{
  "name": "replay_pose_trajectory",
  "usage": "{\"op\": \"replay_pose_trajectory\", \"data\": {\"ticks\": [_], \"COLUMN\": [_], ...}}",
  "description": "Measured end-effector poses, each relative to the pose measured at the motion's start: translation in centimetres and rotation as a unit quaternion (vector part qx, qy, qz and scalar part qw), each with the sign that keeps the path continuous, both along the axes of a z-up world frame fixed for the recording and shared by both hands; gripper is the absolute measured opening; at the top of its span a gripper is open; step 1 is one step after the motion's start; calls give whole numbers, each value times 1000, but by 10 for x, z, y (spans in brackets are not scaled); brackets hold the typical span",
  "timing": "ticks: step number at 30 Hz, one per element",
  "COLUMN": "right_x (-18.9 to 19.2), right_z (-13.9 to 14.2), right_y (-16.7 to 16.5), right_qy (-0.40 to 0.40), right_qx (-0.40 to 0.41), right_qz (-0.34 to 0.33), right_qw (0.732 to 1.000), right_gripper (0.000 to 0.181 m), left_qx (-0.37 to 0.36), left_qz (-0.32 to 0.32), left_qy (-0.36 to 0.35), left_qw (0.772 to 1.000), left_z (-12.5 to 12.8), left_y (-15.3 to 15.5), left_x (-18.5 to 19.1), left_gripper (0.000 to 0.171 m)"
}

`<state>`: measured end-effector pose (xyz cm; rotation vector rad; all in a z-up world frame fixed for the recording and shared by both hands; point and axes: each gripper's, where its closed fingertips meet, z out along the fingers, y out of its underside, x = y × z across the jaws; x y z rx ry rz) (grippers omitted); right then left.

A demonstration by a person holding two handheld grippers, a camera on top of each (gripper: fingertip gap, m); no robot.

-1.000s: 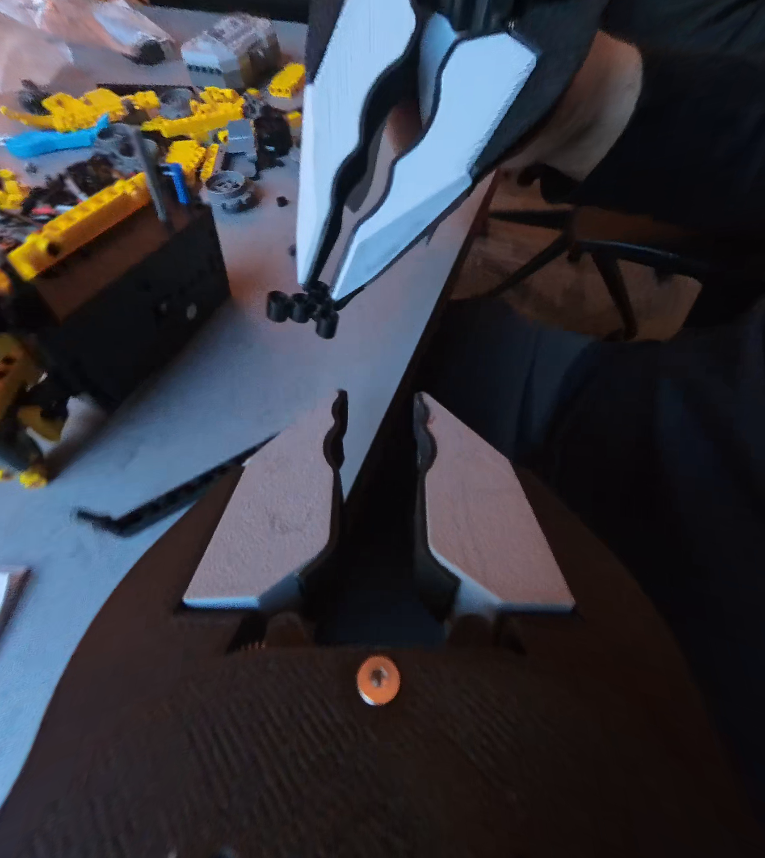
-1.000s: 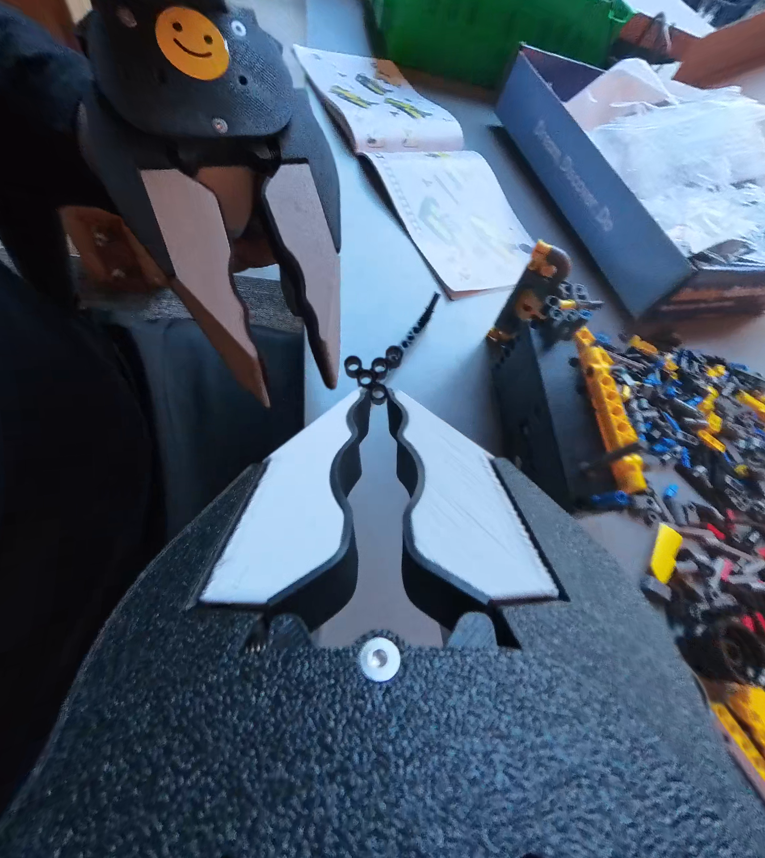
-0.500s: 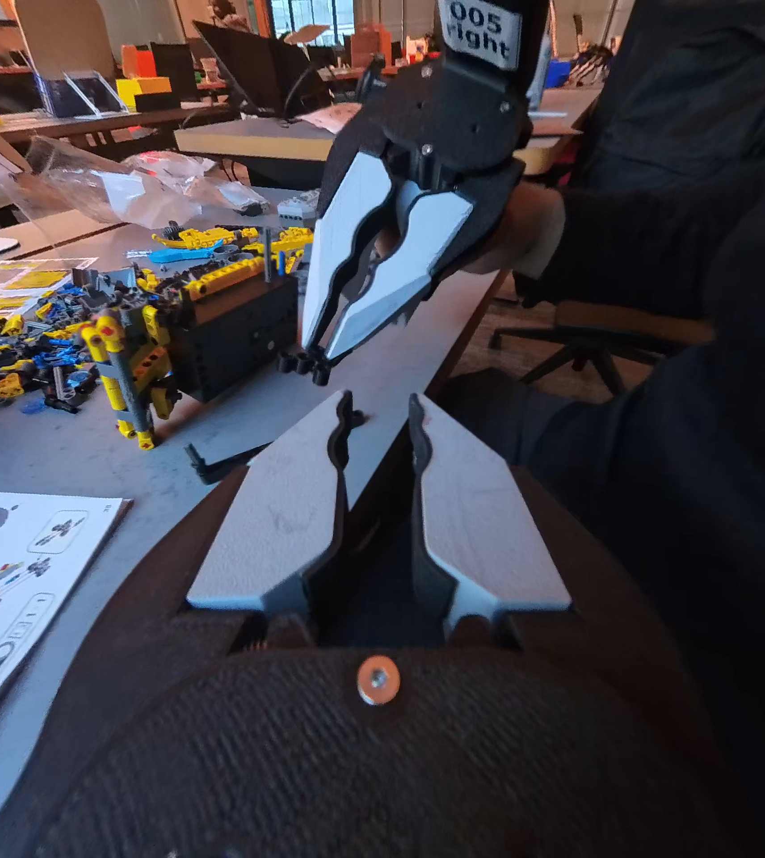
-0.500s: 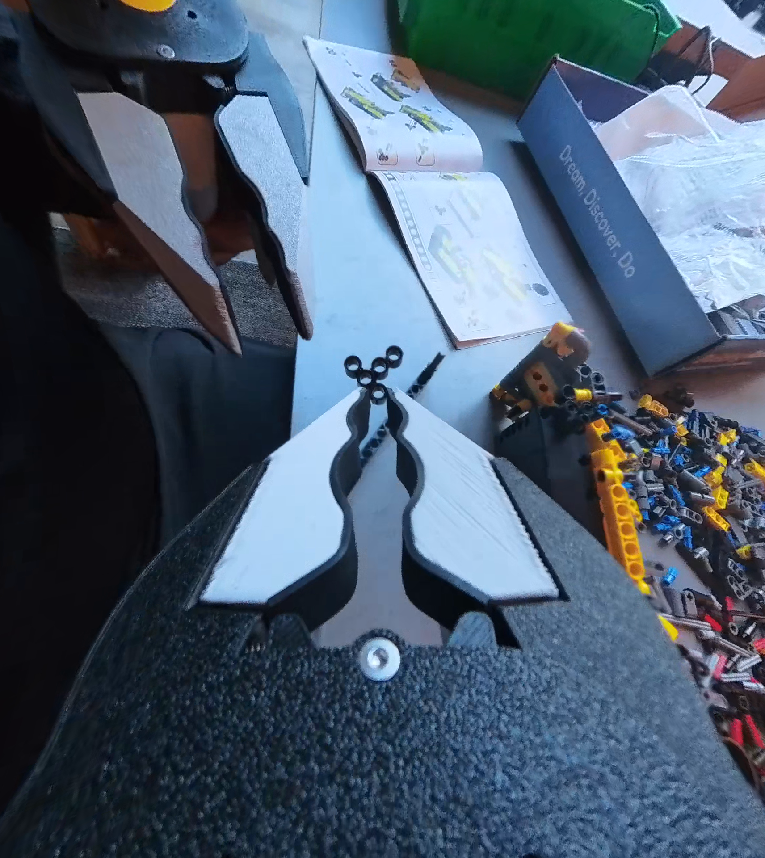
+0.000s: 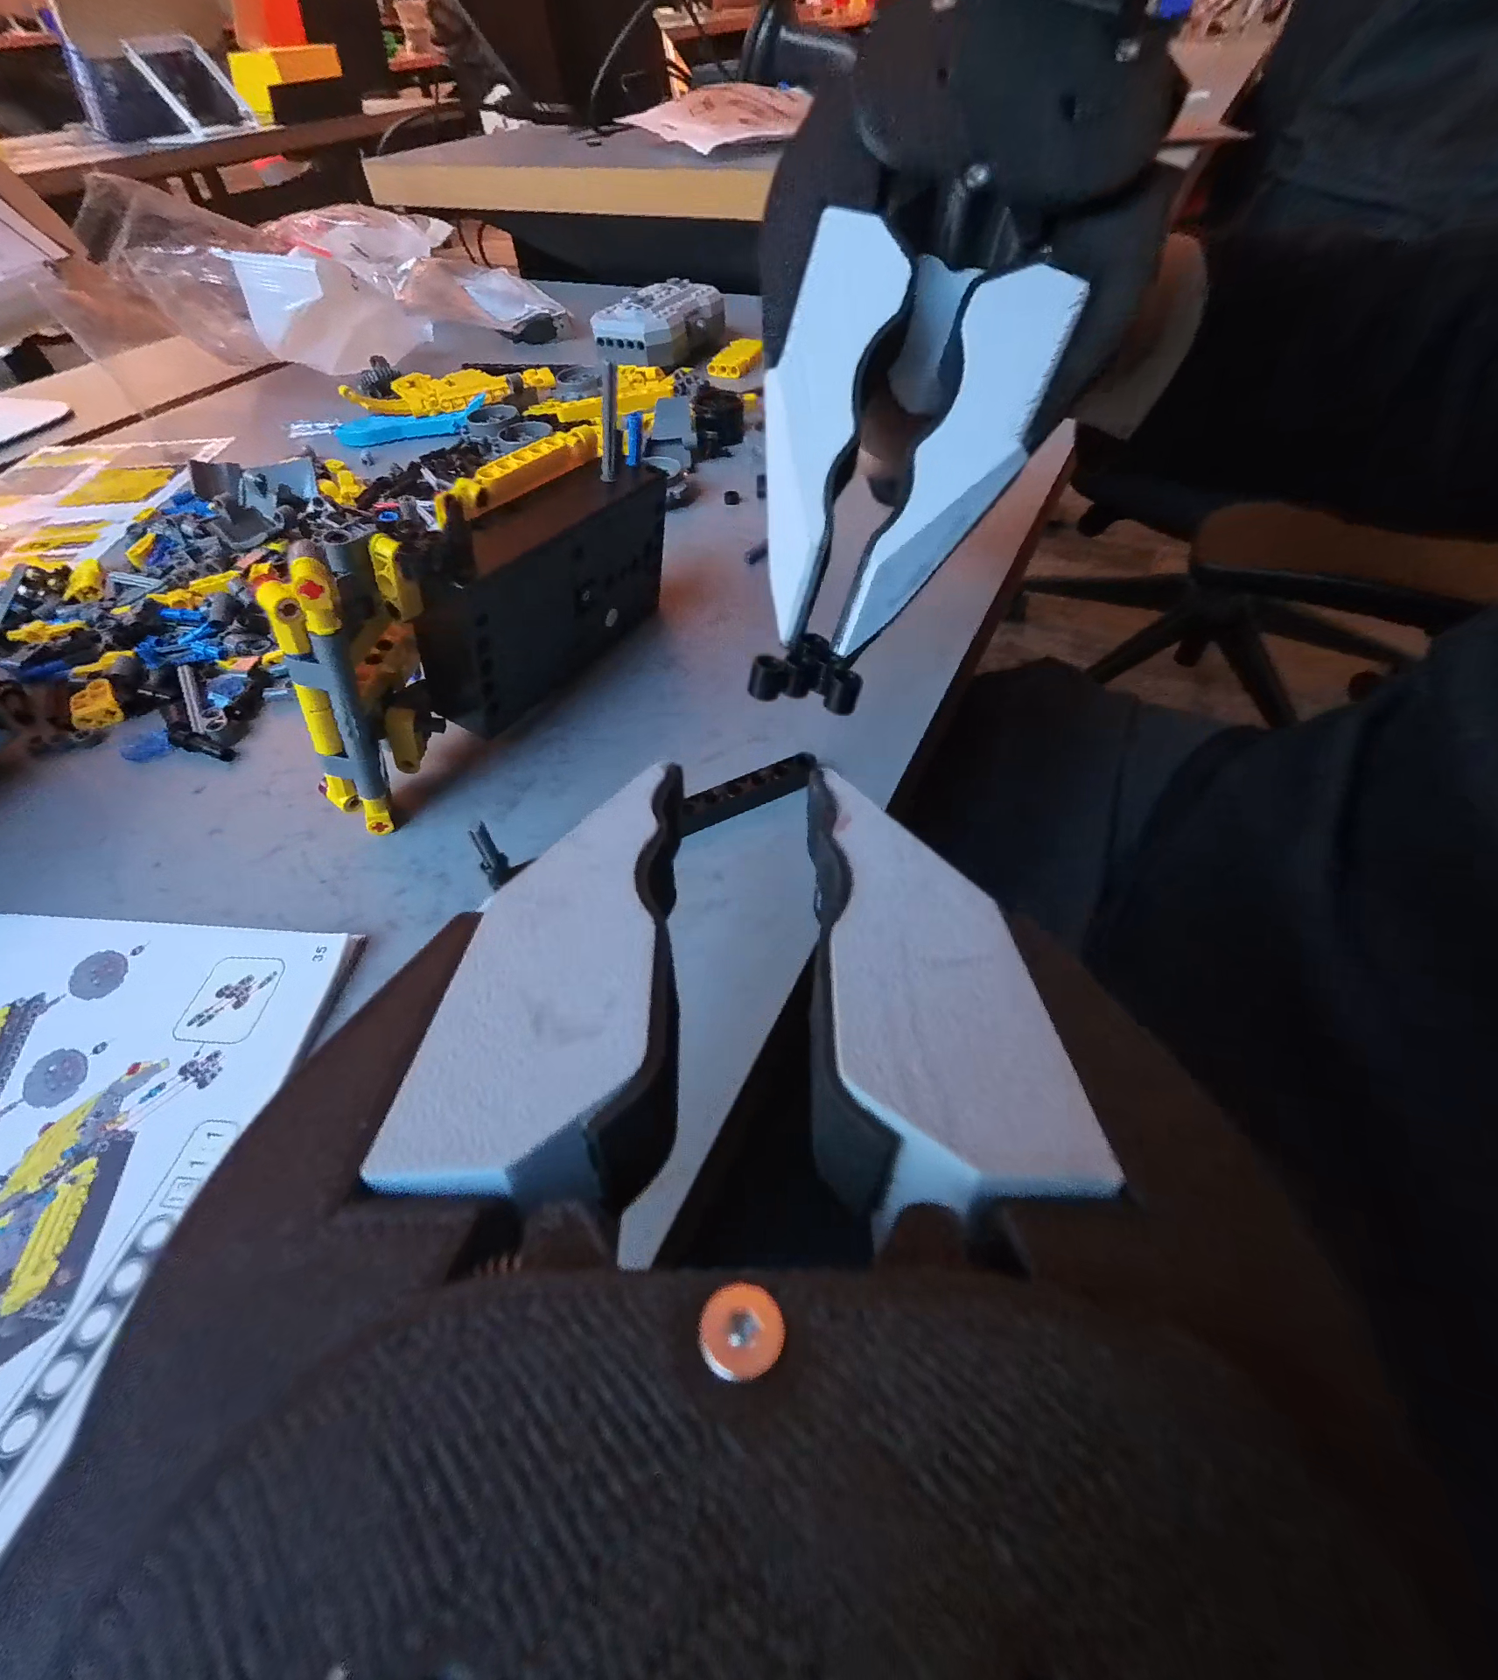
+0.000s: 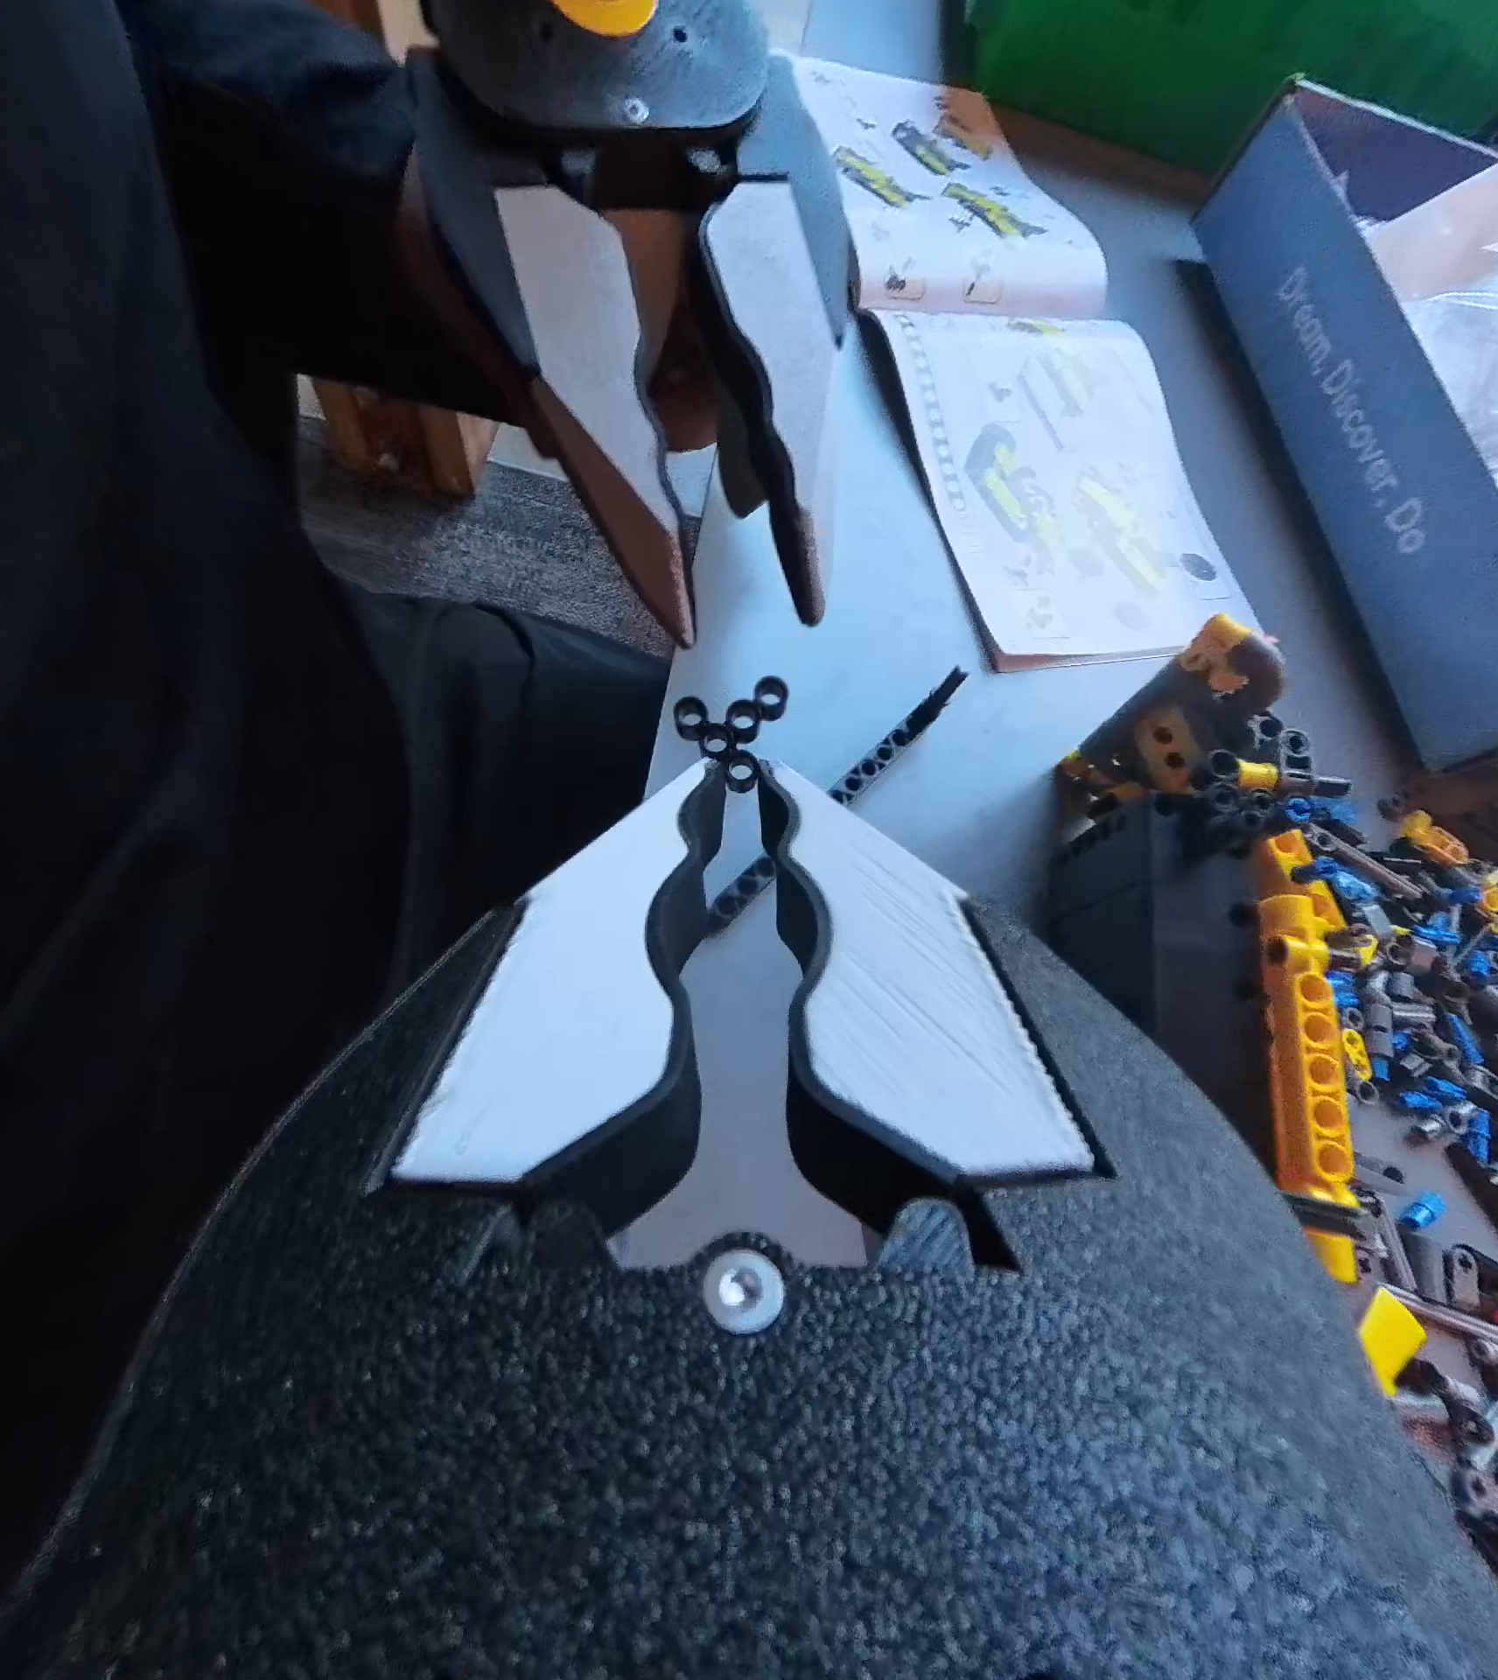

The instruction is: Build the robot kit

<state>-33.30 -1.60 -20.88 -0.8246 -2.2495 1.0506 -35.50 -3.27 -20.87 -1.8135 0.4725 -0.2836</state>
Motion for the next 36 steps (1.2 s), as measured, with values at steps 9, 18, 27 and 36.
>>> {"op": "replay_pose_trajectory", "data": {"ticks": [9, 18, 27, 36], "right_x": [8, 19, 11, 23], "right_z": [-4, -6, 6, 18], "right_y": [-4, -7, 28, 48], "right_qy": [-18, -30, 9, 42], "right_qx": [-14, 1, -17, -121], "right_qz": [37, 59, -41, -128], "right_qw": [999, 998, 999, 983], "right_gripper": [7, 7, 4, 25], "left_qx": [-32, -25, 22, 14], "left_qz": [-95, -173, -115, -79], "left_qy": [29, 71, 63, 39], "left_qw": [994, 982, 991, 996], "left_z": [-6, -2, 11, 15], "left_y": [1, 11, 32, 58], "left_x": [18, 41, 36, 37], "left_gripper": [26, 10, 4, 4]}}
